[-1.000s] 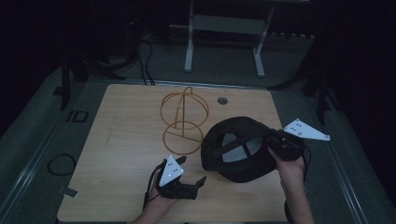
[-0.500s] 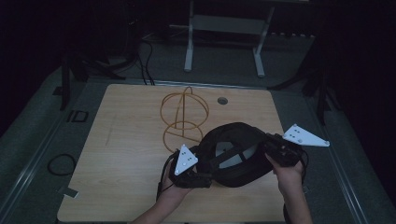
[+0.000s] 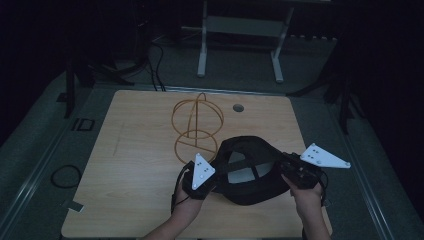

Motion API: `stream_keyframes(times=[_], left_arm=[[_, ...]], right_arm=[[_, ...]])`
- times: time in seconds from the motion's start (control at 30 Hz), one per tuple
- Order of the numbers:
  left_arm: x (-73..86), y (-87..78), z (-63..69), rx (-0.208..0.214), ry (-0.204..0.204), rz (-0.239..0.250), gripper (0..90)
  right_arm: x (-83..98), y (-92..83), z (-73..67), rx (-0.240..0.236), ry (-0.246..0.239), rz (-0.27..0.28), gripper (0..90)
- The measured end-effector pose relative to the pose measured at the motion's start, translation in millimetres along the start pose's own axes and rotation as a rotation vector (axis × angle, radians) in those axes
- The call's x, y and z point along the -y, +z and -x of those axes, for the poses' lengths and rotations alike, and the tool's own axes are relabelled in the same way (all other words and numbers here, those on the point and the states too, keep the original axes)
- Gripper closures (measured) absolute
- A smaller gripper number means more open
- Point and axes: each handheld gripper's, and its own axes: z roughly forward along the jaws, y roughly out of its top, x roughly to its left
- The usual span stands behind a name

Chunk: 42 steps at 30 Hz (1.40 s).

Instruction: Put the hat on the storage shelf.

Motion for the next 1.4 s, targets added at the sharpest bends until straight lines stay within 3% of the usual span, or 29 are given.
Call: stream_keyframes(times=[0.3,0.47,0.63,0.77,0.93,1.03,1.13,1.23,1.33,1.4], left_arm=[[-13.9,-8.5,0.1,-0.009,0.058,0.013,89.5],[-25.9,-11.5,2.9,-0.007,0.099,0.020,89.6],[-37.4,-12.2,7.0,-0.026,0.161,0.033,89.6],[-45.6,-15.1,6.8,-0.052,0.184,0.070,89.6],[-52.0,-19.0,4.3,-0.067,0.199,0.087,89.5],[-54.7,-22.8,0.3,-0.061,0.181,0.098,89.5],[-55.7,-25.6,-1.0,-0.062,0.187,0.114,89.5],[-55.3,-34.1,-3.5,0.002,0.237,0.168,89.5],[-55.4,-37.8,-6.7,0.022,0.267,0.180,89.4],[-55.9,-42.8,-17.0,0.088,0.292,0.207,89.4]], right_arm=[[10.4,-6.6,-6.4,-0.007,0.024,0.007,86.0],[14.2,-19.0,-9.2,-0.008,0.022,0.013,79.3],[25.0,-32.3,-10.9,-0.008,0.038,-0.005,68.5],[33.8,-43.2,-13.9,-0.020,0.037,-0.032,52.7],[42.9,-52.1,-22.1,-0.094,0.029,-0.115,46.3],[47.5,-61.3,-26.3,-0.148,0.032,-0.120,42.8],[48.8,-70.3,-26.2,-0.168,0.039,-0.109,41.9],[45.6,-89.8,-19.7,-0.158,0.037,-0.051,42.9],[40.8,-94.5,-14.8,-0.129,0.027,-0.040,45.9],[29.8,-96.6,-9.9,-0.114,-0.010,-0.028,48.9]])
